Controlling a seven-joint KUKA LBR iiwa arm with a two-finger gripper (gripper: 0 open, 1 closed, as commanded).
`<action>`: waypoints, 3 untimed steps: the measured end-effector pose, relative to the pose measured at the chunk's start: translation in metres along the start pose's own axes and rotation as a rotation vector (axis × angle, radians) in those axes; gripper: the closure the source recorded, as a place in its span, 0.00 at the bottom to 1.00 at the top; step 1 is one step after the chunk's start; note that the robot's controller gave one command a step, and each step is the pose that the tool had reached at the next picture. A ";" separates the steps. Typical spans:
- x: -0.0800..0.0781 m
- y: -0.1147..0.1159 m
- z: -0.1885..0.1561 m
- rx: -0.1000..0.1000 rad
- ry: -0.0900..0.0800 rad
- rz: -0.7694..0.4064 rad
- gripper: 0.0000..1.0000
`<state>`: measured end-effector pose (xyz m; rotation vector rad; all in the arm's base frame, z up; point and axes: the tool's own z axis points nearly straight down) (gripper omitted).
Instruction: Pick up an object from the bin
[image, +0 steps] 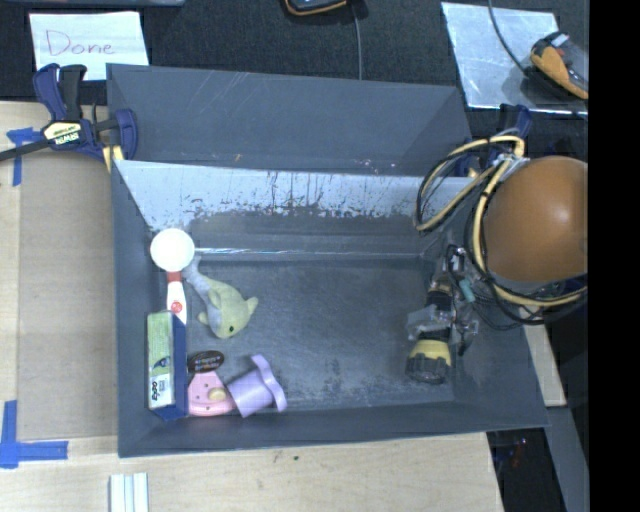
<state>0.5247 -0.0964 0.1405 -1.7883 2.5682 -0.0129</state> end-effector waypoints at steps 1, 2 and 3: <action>0.000 0.000 -0.008 -0.002 0.000 0.001 1.00; 0.000 0.001 -0.014 -0.003 0.000 0.001 1.00; 0.000 0.001 -0.028 -0.006 0.000 0.002 1.00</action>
Offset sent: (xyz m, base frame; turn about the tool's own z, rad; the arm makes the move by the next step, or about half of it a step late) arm -0.0004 0.0001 0.0078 0.0005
